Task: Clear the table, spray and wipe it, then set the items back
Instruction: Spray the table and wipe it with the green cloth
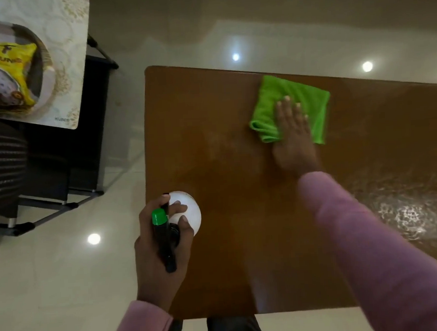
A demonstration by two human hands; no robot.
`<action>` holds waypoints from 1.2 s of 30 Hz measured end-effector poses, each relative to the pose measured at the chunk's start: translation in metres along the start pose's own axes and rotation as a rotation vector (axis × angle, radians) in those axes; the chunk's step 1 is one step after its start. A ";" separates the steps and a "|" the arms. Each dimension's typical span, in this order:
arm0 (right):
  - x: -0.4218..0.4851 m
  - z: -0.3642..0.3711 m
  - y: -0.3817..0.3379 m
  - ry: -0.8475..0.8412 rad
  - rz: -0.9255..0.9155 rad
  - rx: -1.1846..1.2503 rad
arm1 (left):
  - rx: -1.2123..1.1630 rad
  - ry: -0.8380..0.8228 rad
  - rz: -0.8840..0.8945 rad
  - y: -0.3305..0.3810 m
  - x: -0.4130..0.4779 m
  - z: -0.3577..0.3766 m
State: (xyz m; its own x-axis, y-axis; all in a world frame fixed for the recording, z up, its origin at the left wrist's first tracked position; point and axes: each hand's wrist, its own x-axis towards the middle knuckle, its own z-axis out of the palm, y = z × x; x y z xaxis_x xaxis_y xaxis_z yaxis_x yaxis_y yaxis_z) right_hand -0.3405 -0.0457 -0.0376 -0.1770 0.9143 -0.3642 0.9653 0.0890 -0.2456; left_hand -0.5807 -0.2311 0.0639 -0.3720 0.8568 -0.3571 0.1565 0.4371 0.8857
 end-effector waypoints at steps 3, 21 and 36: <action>-0.011 -0.018 0.051 0.022 0.297 0.106 | -0.013 0.004 0.026 -0.005 -0.002 0.001; -0.084 0.008 0.058 0.002 0.261 0.053 | 0.181 0.035 -0.009 -0.023 -0.015 -0.004; -0.206 0.072 0.014 -0.137 -0.191 -0.111 | 0.269 -0.055 0.061 -0.030 -0.028 -0.027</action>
State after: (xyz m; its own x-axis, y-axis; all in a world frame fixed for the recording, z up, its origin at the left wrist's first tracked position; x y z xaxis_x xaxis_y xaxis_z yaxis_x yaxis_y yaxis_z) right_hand -0.3046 -0.2614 -0.0300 -0.3755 0.8155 -0.4405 0.9255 0.3050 -0.2244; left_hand -0.6002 -0.2751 0.0556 -0.3056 0.8940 -0.3277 0.4174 0.4351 0.7978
